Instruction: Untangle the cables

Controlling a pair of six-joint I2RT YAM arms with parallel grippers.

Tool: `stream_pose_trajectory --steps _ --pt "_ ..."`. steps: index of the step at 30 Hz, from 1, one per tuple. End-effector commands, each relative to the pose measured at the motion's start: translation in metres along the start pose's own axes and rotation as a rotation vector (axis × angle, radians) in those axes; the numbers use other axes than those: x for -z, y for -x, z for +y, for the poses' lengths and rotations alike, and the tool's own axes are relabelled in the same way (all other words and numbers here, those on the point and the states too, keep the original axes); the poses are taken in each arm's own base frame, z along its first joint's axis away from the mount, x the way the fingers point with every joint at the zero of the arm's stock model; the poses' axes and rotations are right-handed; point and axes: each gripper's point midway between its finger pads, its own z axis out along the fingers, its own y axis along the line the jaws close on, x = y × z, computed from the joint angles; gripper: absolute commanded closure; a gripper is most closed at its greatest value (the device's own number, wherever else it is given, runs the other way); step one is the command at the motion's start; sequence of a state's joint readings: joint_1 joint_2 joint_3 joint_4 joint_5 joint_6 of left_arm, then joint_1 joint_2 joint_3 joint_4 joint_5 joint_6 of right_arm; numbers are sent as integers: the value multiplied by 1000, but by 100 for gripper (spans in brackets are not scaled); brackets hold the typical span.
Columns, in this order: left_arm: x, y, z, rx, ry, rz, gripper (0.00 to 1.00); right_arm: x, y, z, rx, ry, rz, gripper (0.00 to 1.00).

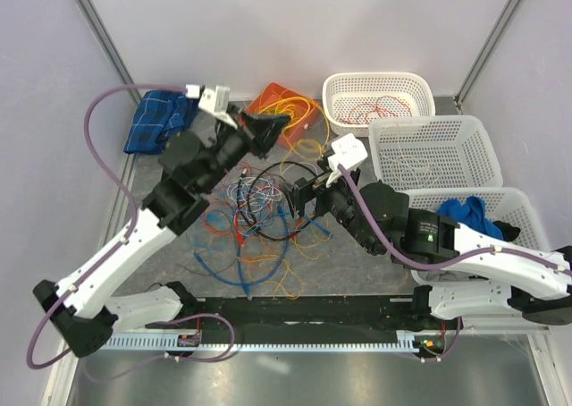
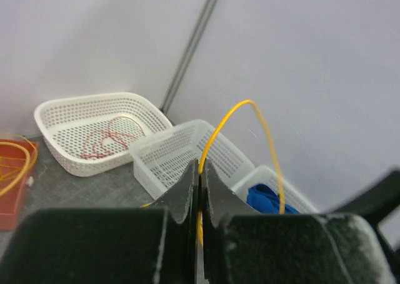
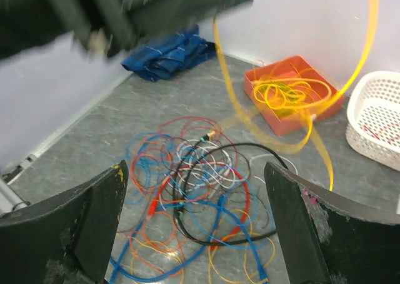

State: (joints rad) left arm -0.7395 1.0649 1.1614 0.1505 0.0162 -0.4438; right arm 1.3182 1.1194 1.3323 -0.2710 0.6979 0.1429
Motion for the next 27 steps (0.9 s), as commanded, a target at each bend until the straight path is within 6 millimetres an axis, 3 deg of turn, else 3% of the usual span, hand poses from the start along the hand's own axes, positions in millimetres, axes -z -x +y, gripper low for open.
stream_pose_trajectory --steps 1,4,5,7,8,9,10,11,12,15,16,17,18,19,20,22,23,27 --pt "-28 -15 42 -18 159 144 98 13 3 -27 -50 -100 -39 2" --pt "-57 -12 68 45 180 174 98 19 -9 -44 -61 -156 -48 2" --pt "-72 -13 90 67 205 189 98 21 -14 -47 -67 -168 -51 2" --pt "-85 -16 112 129 235 203 98 26 -27 -57 -78 -189 -64 2" --pt "-93 0 121 135 233 180 98 28 -33 -60 -80 -196 -66 2" --pt "-105 -16 141 156 263 211 98 30 -44 -65 -73 -204 -58 2" --pt "-111 -17 148 161 273 210 98 31 -47 -68 -79 -215 -64 2" --pt "-118 -2 154 155 271 181 98 31 -51 -69 -79 -220 -62 2" --pt "-129 -17 172 174 295 204 98 32 -60 -71 -70 -225 -55 2" --pt "-149 -5 187 183 290 177 98 29 -72 -73 -56 -240 -45 2" --pt "-159 -22 205 199 309 202 98 28 -74 -73 -50 -240 -45 2" --pt "-166 -6 205 193 291 170 98 27 -77 -73 -43 -242 -42 2" --pt "-171 -4 210 197 292 164 98 26 -80 -72 -41 -244 -41 2" --pt "-179 -22 228 214 314 190 98 25 -82 -73 -25 -245 -37 2" --pt "-185 -4 228 208 298 155 98 25 -84 -74 -20 -252 -38 2" --pt "-194 -18 247 227 310 168 98 25 -87 -76 -18 -264 -40 2" --pt "-198 -8 250 219 304 145 98 26 -88 -78 -23 -275 -42 2" --pt "-205 -15 274 231 321 133 98 31 -96 -84 -67 -282 -64 2"
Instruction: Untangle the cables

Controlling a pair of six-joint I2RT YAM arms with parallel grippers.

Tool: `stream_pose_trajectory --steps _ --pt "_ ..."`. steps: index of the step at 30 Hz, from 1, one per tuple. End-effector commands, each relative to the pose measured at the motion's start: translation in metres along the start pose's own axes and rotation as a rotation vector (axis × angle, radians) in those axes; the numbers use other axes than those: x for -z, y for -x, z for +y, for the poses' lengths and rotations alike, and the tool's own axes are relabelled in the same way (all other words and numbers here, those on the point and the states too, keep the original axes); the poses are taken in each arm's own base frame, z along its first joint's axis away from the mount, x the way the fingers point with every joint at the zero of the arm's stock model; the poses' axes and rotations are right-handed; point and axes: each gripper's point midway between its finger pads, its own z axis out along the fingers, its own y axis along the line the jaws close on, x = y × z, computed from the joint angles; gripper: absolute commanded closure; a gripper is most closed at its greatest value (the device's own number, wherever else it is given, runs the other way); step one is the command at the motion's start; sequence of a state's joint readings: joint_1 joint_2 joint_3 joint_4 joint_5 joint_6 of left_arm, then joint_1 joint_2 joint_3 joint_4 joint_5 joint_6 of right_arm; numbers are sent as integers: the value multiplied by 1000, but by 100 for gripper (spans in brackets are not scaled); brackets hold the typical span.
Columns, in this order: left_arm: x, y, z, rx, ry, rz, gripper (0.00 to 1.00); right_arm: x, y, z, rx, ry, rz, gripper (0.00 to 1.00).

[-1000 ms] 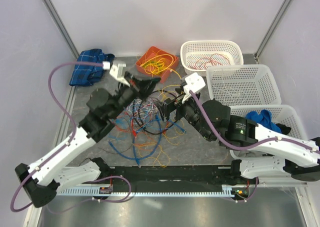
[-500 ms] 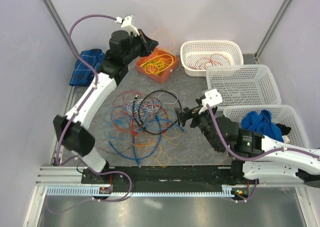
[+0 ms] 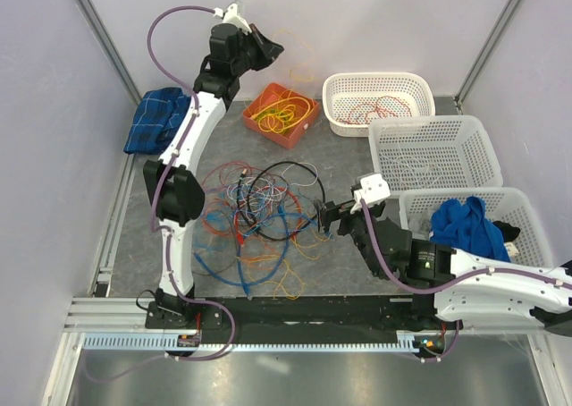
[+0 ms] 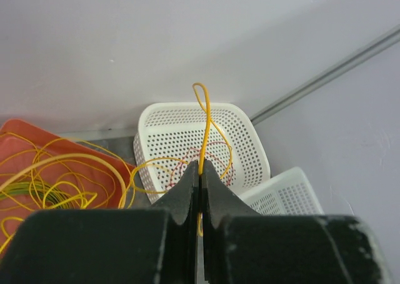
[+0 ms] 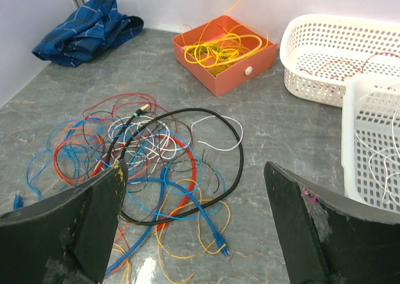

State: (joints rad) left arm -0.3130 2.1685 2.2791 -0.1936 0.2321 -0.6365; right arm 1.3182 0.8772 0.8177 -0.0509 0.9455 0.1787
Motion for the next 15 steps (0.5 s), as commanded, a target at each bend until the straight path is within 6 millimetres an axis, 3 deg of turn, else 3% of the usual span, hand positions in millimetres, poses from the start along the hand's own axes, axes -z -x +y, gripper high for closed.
stream_pose_trajectory --steps 1,7,12,15 --pt "-10 13 5 44 -32 -25 98 3 2 -12 -82 -38 -53 2" --pt "-34 -16 42 81 -8 11 98 7 -12 -24 -123 -65 -67 2" --pt "-51 -37 66 100 0 23 98 5 -24 -24 -118 -76 -55 2" --pt "-62 -60 85 123 18 58 98 2 -33 -21 -105 -81 -39 2"
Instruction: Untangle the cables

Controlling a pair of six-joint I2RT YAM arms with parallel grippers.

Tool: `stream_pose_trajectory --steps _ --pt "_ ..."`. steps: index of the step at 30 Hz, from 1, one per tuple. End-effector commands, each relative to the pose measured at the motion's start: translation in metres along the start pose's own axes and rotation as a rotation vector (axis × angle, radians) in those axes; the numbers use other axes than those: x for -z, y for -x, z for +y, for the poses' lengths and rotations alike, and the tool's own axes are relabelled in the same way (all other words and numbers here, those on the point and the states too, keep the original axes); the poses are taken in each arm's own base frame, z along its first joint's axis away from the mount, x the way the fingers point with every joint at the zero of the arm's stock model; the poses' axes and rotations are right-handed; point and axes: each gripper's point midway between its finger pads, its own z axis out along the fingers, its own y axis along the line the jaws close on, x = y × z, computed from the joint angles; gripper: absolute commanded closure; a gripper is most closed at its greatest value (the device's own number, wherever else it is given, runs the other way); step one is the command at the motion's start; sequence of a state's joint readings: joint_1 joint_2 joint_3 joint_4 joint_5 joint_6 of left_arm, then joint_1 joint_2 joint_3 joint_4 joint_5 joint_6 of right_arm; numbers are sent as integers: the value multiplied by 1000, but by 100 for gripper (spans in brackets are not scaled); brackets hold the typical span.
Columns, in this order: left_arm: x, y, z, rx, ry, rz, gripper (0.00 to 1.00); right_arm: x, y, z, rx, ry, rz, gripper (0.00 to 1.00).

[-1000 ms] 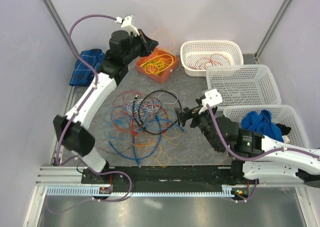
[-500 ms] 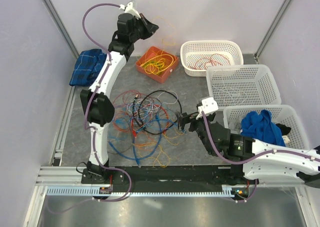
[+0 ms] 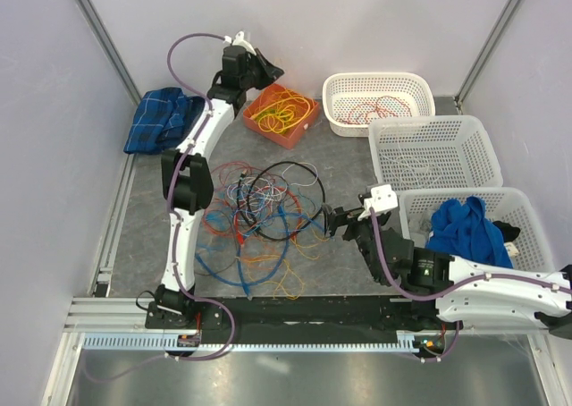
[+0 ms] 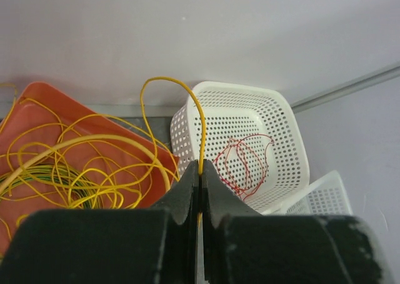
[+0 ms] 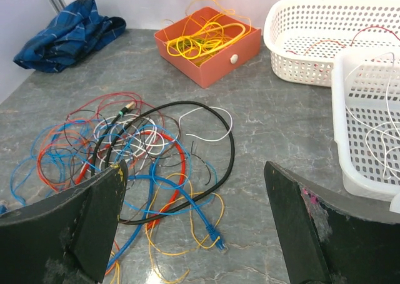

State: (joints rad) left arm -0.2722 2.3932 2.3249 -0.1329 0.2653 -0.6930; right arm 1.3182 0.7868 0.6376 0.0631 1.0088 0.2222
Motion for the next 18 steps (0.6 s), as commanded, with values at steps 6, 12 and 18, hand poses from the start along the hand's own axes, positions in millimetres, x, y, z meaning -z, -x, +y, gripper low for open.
stream_pose_trajectory --steps 6,12,18 --pt "-15 -13 15 39 -41 24 98 -7 -10 4 -16 -35 4 2" --pt "25 30 -21 -53 -56 -51 88 -8 -11 6 -19 -32 5 2" --pt "68 45 -30 -147 2 -95 0 -5 -9 6 -46 -19 7 2"
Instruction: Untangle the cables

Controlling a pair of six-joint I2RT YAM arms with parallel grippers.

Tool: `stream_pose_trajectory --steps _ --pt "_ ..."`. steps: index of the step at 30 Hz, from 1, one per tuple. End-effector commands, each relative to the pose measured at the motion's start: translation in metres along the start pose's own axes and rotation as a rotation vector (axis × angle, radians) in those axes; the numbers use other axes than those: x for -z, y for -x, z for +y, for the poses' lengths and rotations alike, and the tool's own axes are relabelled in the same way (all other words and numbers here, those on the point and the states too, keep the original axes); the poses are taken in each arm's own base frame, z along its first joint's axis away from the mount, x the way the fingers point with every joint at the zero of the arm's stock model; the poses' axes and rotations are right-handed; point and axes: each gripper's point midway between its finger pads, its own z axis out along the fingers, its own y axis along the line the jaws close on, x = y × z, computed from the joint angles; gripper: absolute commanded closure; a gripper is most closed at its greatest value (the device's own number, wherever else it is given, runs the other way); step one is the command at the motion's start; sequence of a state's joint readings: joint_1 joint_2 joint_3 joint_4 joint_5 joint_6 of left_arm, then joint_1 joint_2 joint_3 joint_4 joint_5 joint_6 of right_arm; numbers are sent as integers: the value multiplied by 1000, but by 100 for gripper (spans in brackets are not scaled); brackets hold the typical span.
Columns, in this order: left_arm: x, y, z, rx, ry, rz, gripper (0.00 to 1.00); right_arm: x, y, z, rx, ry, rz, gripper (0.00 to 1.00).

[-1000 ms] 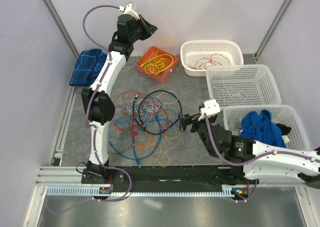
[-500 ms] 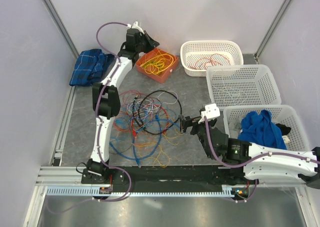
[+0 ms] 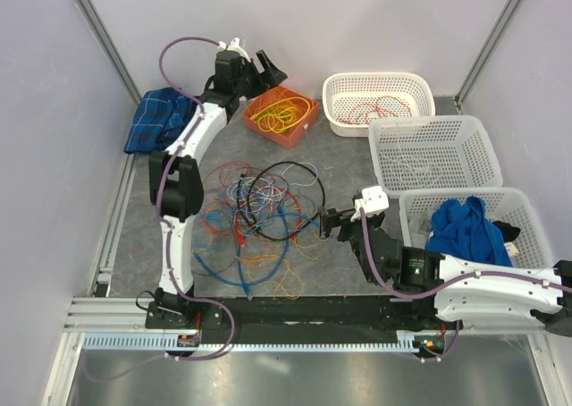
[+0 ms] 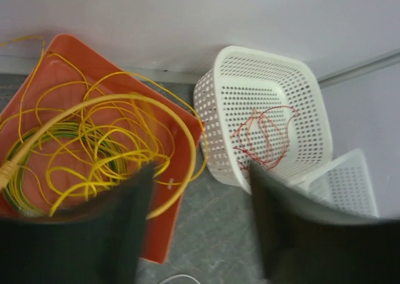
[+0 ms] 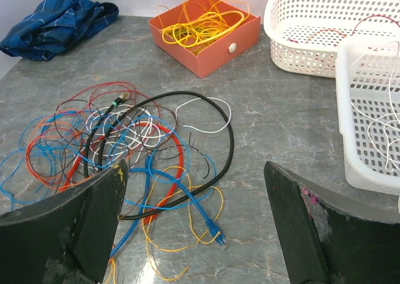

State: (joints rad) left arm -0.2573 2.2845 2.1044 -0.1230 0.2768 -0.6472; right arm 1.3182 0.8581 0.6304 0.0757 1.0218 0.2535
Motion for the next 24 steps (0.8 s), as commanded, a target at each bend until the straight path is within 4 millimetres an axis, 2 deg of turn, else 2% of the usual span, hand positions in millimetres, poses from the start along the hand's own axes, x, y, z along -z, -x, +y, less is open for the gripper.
stream_pose_trajectory --steps 1,5,6,8,9,10,12,13,14,15,16,17,18,19,20,21,22,24 --pt "59 71 -52 -134 -36 -188 0 3 11 -1 -78 5 -25 2" --pt "90 78 -66 -147 -26 -195 0 5 8 -1 -91 14 -6 2" --pt "107 76 -69 -142 -3 -189 0 6 6 0 -101 17 1 2" --pt "129 72 -71 -132 53 -206 0 5 -4 4 -85 33 26 2" --pt "132 44 -51 -119 114 -151 0 4 -8 4 -80 33 36 2" --pt "156 43 -70 -155 143 -199 0 3 -16 7 -77 31 55 2" --pt "178 27 -70 -220 373 -312 0 2 -32 9 -46 36 94 2" --pt "189 6 -110 -289 361 -327 0 1 -39 11 -32 36 112 2" --pt "193 -8 -126 -375 338 -290 0 2 -46 11 -28 35 131 2" --pt "198 -17 -139 -367 318 -271 0 2 -50 11 -27 31 141 2" --pt "201 -47 -145 -317 296 -180 0 2 -54 10 -25 29 151 2" --pt "208 -54 -153 -272 251 -145 0 3 -59 10 -37 29 158 2" --pt "208 -71 -149 -240 234 -90 0 4 -61 9 -45 35 163 2" --pt "211 -88 -159 -182 164 -26 0 5 -64 8 -51 40 165 2" --pt "220 -92 -164 -149 127 -5 0 6 -65 10 -61 49 166 2" --pt "222 -110 -159 -136 115 49 0 6 -65 10 -69 59 166 2" --pt "228 -126 -167 -115 72 101 0 8 -65 11 -77 68 165 2" --pt "244 -150 -158 -112 85 152 0 8 -64 10 -84 71 162 2"
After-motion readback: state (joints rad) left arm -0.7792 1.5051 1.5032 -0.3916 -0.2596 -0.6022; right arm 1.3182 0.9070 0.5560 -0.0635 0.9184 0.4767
